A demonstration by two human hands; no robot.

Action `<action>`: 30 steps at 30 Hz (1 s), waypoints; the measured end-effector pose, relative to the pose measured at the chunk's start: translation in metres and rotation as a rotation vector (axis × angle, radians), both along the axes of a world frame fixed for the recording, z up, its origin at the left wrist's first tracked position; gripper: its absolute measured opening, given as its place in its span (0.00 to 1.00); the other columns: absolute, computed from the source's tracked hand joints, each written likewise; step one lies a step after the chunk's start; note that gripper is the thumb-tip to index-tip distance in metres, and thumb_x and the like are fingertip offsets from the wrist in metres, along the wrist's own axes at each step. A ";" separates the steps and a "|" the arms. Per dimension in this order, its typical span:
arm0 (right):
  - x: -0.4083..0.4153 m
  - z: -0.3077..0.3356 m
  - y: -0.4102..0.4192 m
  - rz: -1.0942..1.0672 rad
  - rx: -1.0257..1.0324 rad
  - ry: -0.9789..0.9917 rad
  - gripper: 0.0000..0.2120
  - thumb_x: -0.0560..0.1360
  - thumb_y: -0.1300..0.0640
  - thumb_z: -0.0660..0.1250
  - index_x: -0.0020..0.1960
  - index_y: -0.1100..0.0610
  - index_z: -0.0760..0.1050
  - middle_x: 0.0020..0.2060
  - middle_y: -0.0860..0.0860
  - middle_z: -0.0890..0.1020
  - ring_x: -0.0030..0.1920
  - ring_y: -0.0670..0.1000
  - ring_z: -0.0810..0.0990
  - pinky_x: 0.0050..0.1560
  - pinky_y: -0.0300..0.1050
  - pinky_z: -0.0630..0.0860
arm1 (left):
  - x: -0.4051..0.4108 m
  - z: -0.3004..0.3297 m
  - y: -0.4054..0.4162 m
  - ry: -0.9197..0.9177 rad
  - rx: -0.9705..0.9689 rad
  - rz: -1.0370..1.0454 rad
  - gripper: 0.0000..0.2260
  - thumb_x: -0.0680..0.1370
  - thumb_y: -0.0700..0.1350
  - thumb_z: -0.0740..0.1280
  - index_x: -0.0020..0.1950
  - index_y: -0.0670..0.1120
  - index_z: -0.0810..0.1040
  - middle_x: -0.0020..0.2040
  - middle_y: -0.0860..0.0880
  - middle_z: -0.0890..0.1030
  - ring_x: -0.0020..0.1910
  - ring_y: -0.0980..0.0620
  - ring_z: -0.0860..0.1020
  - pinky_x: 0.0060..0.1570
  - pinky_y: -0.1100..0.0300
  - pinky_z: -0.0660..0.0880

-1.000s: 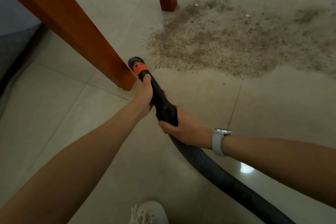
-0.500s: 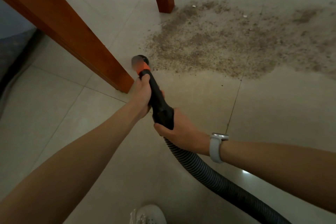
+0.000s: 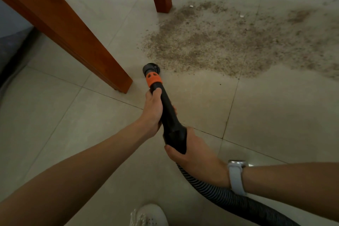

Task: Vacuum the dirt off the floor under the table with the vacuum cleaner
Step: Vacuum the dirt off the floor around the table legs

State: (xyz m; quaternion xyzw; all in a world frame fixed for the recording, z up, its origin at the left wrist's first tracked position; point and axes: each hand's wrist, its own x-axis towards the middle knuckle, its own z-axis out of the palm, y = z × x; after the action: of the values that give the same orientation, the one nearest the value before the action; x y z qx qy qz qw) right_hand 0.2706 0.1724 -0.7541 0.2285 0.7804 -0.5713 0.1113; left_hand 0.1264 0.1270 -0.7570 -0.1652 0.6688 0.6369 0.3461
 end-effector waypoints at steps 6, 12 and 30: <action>-0.017 -0.009 0.014 0.090 -0.029 0.019 0.19 0.74 0.46 0.67 0.58 0.50 0.62 0.44 0.44 0.77 0.42 0.42 0.78 0.41 0.36 0.76 | -0.018 -0.012 0.004 -0.008 0.005 0.049 0.17 0.82 0.48 0.56 0.69 0.45 0.61 0.39 0.43 0.72 0.32 0.46 0.74 0.35 0.53 0.75; -0.060 -0.006 0.023 0.102 -0.053 0.112 0.12 0.76 0.52 0.67 0.49 0.48 0.62 0.38 0.44 0.73 0.41 0.48 0.75 0.35 0.33 0.71 | -0.062 -0.013 0.011 0.027 -0.048 0.084 0.21 0.82 0.51 0.55 0.72 0.42 0.62 0.43 0.43 0.74 0.33 0.47 0.76 0.27 0.58 0.75; -0.129 -0.014 0.012 0.003 -0.104 0.124 0.07 0.75 0.53 0.67 0.46 0.55 0.72 0.41 0.56 0.80 0.39 0.55 0.79 0.44 0.52 0.79 | -0.129 -0.012 0.017 0.018 0.005 -0.017 0.20 0.82 0.52 0.56 0.70 0.44 0.63 0.39 0.44 0.74 0.32 0.47 0.74 0.33 0.55 0.75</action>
State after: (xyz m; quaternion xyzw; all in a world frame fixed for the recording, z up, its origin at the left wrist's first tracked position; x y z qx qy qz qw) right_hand 0.1415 0.1840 -0.7685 0.1854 0.7555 -0.6238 0.0755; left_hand -0.0024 0.1441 -0.7691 -0.1530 0.6719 0.6369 0.3457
